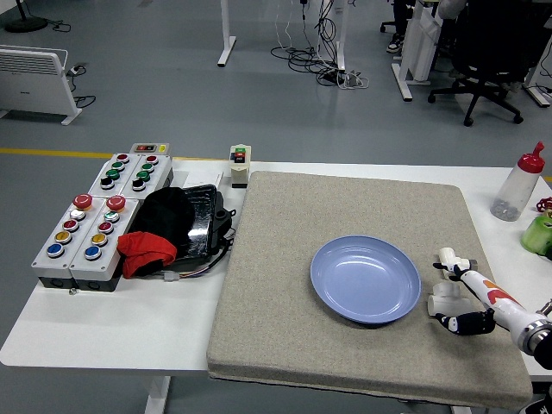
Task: Pick pipe place plate twice
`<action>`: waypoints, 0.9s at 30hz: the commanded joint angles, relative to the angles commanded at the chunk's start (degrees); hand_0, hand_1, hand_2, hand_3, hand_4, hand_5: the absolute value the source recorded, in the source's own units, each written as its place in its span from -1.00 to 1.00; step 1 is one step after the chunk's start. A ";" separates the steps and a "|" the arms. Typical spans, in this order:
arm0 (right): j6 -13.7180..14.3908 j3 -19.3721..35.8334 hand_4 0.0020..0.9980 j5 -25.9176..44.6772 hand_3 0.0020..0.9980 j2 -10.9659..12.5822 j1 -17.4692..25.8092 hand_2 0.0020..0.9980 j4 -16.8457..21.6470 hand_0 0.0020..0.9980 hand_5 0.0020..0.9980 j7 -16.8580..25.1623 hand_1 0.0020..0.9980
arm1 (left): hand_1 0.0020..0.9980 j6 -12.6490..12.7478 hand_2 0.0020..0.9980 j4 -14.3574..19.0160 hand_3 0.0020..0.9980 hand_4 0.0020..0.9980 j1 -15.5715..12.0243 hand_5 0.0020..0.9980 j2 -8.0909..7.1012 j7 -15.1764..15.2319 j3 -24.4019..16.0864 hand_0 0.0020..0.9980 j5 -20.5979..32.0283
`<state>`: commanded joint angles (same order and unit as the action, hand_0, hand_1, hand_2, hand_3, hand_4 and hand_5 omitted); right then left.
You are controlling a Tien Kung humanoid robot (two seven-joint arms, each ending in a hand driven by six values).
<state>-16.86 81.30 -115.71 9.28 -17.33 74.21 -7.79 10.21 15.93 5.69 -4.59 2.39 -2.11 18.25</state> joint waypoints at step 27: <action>2.34 -0.79 -0.02 -0.25 0.40 -0.85 -1.87 0.22 -5.21 -0.01 -0.95 0.26 0.14 | 0.33 -0.01 0.36 0.01 0.23 -0.50 0.17 1.00 -0.03 -0.03 0.05 0.39 -0.12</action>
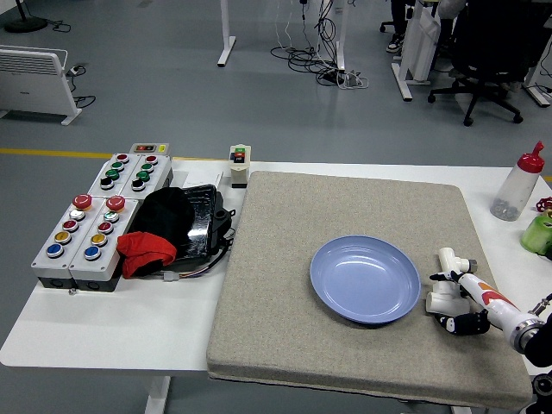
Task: Pick pipe place plate twice
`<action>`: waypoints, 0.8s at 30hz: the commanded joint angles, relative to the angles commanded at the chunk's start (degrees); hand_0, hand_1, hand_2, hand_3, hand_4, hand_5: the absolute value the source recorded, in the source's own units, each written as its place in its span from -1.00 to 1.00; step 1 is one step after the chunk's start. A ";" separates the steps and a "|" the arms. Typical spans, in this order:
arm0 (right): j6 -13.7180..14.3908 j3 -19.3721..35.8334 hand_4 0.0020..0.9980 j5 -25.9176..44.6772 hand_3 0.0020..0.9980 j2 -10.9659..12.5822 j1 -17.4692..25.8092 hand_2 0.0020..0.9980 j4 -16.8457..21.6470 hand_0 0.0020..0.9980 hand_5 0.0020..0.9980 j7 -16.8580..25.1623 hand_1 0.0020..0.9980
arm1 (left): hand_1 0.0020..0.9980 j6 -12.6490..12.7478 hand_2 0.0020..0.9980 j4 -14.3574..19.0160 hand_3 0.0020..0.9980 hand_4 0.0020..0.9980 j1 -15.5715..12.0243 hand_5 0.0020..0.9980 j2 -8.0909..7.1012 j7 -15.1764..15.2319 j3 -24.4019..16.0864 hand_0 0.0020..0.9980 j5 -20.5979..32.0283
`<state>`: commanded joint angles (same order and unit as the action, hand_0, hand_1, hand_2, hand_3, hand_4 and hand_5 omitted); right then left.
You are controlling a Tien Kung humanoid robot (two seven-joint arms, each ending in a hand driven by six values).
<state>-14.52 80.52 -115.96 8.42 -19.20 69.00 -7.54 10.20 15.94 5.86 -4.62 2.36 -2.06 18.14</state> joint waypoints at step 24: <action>3.26 -5.08 -0.16 2.99 0.22 0.10 -2.59 0.13 6.35 -0.20 -0.91 0.68 -0.01 | 0.32 -0.02 0.36 -0.02 0.22 -0.50 0.04 1.00 0.00 0.03 0.10 0.39 0.13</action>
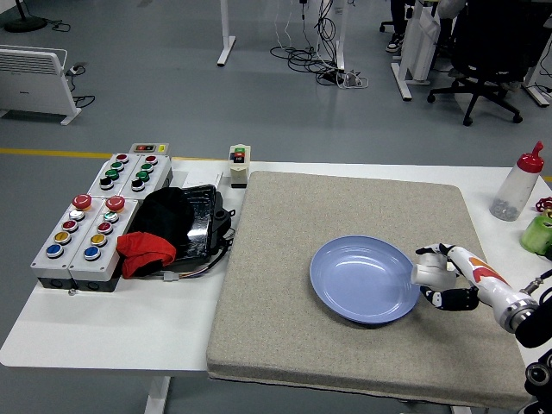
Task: Pick pipe place plate twice
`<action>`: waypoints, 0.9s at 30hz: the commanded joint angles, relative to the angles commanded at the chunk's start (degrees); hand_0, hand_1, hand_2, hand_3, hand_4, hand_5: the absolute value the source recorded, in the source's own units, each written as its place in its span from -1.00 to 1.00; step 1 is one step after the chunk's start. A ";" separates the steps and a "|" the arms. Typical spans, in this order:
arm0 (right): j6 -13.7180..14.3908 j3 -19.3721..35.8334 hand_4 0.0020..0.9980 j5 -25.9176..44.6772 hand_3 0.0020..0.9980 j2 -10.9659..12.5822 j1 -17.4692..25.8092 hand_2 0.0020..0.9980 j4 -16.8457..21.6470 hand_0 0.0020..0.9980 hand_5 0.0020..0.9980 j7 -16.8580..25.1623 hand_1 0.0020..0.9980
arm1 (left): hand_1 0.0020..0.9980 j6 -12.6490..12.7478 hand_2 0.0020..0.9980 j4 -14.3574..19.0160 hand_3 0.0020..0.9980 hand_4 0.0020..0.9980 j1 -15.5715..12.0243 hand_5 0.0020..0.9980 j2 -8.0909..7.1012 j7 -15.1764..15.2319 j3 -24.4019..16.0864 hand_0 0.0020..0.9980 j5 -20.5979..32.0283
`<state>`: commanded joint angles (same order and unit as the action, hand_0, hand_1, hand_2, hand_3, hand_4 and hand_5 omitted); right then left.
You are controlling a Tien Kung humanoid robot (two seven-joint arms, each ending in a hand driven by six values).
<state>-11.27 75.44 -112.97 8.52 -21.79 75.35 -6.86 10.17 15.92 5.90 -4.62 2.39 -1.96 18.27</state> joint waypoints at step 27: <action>0.40 -15.60 0.39 1.09 0.84 -8.52 -12.13 1.00 -12.75 0.91 -0.54 0.52 0.81 | 0.32 0.30 0.36 0.06 0.22 -0.50 -0.53 1.00 -0.09 -0.21 -0.30 0.38 -0.15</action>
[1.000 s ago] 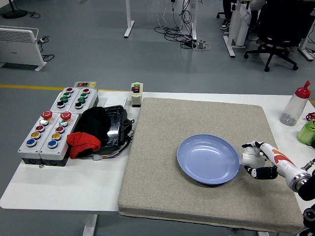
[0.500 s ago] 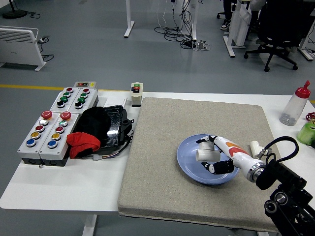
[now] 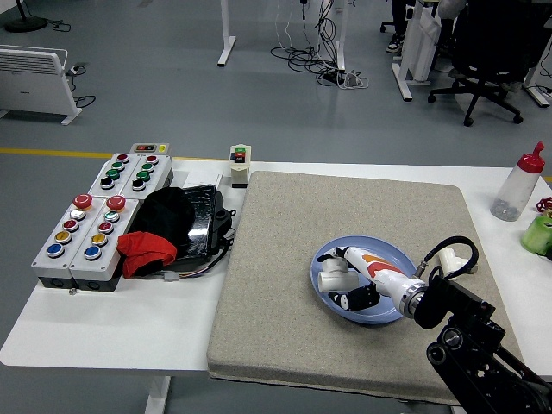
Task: Pick pipe place plate twice
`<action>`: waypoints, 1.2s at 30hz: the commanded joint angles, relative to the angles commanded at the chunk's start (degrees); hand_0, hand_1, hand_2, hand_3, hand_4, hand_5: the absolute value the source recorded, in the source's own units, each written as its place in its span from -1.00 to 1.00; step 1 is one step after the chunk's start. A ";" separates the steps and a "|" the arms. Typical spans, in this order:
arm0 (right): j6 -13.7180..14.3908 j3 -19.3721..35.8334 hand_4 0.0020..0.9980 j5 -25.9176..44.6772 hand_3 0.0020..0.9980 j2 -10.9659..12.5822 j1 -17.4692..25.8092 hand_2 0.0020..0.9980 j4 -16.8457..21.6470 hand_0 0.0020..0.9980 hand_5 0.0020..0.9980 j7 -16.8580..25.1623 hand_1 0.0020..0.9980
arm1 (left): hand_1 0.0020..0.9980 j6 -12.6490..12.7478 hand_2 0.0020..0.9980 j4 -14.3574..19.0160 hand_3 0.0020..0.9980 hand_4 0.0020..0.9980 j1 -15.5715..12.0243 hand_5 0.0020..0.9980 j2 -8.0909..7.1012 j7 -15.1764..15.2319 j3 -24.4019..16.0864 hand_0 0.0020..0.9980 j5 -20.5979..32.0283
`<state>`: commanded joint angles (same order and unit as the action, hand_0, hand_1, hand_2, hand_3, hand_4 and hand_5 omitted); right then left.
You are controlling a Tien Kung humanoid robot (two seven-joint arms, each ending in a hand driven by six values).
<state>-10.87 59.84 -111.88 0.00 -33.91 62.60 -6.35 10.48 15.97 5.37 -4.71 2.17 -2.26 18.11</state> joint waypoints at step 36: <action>7.35 21.00 0.41 -1.60 0.88 3.30 -2.69 1.00 -13.98 0.97 -0.51 -0.95 0.83 | 0.32 -0.09 0.36 0.03 0.22 -0.50 0.41 1.00 0.05 0.19 0.38 0.38 0.39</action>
<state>-3.52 80.84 -113.48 3.30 -36.60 48.63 -7.30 10.39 16.00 5.78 -4.66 2.36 -1.87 18.50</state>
